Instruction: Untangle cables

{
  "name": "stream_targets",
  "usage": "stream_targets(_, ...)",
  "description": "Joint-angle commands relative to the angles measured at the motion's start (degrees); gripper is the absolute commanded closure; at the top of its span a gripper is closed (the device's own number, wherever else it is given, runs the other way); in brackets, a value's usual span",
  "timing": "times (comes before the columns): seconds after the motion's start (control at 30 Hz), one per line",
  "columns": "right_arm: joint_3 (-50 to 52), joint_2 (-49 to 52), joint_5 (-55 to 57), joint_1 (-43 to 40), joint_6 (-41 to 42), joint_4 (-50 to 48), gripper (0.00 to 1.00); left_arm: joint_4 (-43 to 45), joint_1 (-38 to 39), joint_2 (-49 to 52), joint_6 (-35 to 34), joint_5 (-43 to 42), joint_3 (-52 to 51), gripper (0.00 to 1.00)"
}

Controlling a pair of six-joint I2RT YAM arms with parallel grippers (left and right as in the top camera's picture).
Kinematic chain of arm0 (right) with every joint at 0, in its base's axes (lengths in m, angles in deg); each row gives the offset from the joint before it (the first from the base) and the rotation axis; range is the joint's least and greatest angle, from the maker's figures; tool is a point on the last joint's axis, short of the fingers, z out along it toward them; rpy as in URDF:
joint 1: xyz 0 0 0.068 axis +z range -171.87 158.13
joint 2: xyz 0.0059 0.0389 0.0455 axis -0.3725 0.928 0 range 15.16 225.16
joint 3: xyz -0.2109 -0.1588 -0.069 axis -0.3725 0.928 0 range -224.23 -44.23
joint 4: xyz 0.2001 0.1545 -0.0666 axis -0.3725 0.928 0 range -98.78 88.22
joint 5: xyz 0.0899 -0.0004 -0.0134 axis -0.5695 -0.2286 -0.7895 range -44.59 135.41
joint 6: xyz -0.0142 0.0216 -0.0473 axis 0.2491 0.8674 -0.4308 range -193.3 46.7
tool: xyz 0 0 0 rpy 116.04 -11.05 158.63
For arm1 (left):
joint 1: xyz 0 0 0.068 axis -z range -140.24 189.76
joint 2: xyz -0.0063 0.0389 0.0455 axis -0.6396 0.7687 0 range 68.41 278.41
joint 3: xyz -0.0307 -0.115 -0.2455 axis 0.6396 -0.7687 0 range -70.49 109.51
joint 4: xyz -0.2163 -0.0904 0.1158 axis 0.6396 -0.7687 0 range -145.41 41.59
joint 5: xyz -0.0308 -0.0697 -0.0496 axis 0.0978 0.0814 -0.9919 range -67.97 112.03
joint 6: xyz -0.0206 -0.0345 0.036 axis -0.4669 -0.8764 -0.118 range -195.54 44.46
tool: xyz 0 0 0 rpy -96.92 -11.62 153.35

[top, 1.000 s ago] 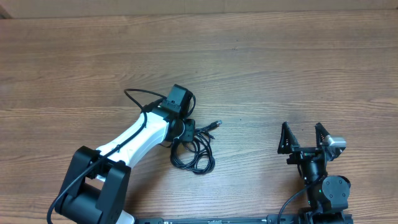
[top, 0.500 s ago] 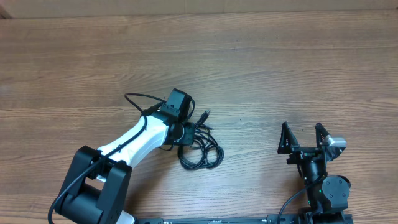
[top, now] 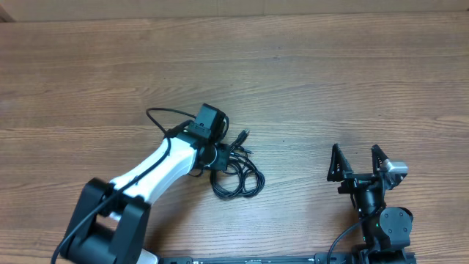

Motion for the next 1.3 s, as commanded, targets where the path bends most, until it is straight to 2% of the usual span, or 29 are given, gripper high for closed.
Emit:
stream_targets(0.0, 0.6, -0.6, 0.5, 0.0, 0.0, -0.2, 0.0, 0.2, 0.3, -6.3, 7.6, 0.0, 3.5, 0.96)
stream_targets(0.23, 0.6, -0.6, 0.5, 0.0, 0.0, -0.2, 0.0, 0.2, 0.3, -16.8, 14.9, 0.0, 4.1, 0.96)
stream_targets(0.57, 0.6, -0.6, 0.5, 0.0, 0.0, -0.2, 0.0, -1.8, 0.3, -28.0, 18.4, 0.0, 4.1, 0.96)
stream_targets(1.27, 0.6, -0.6, 0.5, 0.0, 0.0, -0.2, 0.0, -5.7, 0.3, -29.7, 17.2, -9.1, 4.1, 0.96)
